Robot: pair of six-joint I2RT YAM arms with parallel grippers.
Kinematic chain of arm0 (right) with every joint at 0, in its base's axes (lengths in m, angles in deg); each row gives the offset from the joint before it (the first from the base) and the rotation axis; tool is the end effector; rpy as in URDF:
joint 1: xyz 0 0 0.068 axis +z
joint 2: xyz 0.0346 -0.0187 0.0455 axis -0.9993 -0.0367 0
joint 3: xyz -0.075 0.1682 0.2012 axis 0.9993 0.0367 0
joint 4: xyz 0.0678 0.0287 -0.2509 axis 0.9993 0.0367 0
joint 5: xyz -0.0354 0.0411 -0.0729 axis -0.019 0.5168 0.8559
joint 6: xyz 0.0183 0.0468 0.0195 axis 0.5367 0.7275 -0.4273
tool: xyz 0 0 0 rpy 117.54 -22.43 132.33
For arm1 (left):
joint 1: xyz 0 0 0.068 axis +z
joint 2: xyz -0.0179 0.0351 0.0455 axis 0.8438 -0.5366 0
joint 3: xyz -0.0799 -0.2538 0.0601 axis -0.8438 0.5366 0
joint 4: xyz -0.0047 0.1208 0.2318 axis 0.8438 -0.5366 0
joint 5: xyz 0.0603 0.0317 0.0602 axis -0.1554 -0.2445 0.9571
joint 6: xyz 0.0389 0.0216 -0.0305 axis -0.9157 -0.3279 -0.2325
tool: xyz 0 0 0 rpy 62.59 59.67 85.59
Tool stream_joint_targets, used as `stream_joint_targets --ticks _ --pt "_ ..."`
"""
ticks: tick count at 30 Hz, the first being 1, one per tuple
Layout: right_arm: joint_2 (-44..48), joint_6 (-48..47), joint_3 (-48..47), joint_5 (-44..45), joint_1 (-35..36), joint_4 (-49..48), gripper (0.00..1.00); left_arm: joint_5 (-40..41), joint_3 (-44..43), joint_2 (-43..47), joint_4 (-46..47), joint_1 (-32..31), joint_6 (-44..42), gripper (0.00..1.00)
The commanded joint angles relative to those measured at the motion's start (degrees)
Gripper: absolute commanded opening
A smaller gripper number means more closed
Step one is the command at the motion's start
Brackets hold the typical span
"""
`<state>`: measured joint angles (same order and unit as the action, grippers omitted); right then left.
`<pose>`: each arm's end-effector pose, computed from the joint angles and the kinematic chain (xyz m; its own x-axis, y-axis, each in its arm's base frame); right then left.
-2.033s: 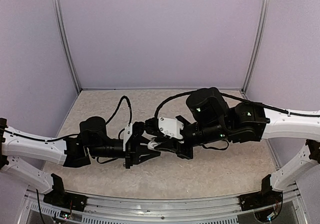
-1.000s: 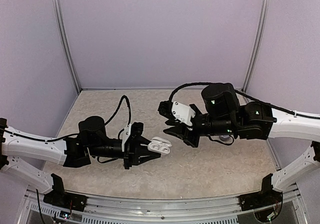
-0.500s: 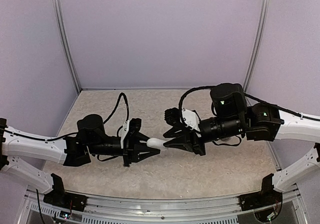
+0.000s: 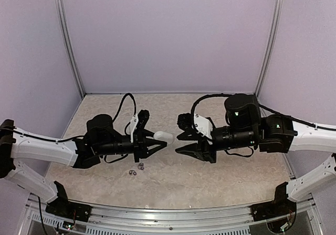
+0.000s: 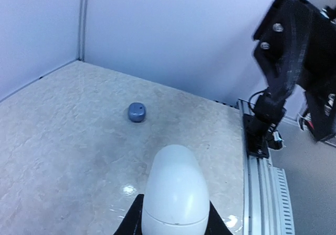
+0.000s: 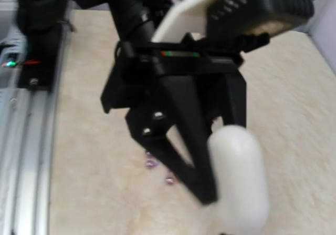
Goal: Insert the wireless bluetooth earbuds into the charging case
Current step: Close the charging case with the earbuds at the center of the board.
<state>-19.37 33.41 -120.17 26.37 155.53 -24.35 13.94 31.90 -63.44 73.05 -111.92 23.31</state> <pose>0.1008 0.2579 0.3373 0.0650 -0.4205 -0.9050 -0.9738 0.1715 -0.1496 0.1560 -0.2410 0.2396 -0.1585 0.0528 -0.9859 0.9622 0.2321 -0.1422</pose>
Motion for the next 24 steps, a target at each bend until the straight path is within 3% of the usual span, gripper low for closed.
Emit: stream_joint_targets --ticks 1,9,12,16,24 --pt "3.8 3.7 3.6 4.9 -3.0 -6.8 0.48 3.9 -4.9 -5.2 0.2 6.4 11.3 0.0" --pt "9.0 8.6 10.7 6.5 -7.5 -13.5 0.78 0.6 -14.1 -19.1 -4.0 19.9 25.2 0.0" --pt "11.2 11.8 14.3 6.4 -9.7 -16.6 0.98 0.1 -17.9 -25.5 -7.4 22.9 26.8 0.0" --pt "12.2 16.7 17.0 6.9 -12.8 -17.0 0.99 1.1 -22.7 -32.2 -11.6 25.5 27.9 0.0" --pt "15.8 26.2 22.6 14.2 -16.0 -22.0 0.99 1.8 -30.6 -41.9 -20.7 28.5 28.5 0.1"
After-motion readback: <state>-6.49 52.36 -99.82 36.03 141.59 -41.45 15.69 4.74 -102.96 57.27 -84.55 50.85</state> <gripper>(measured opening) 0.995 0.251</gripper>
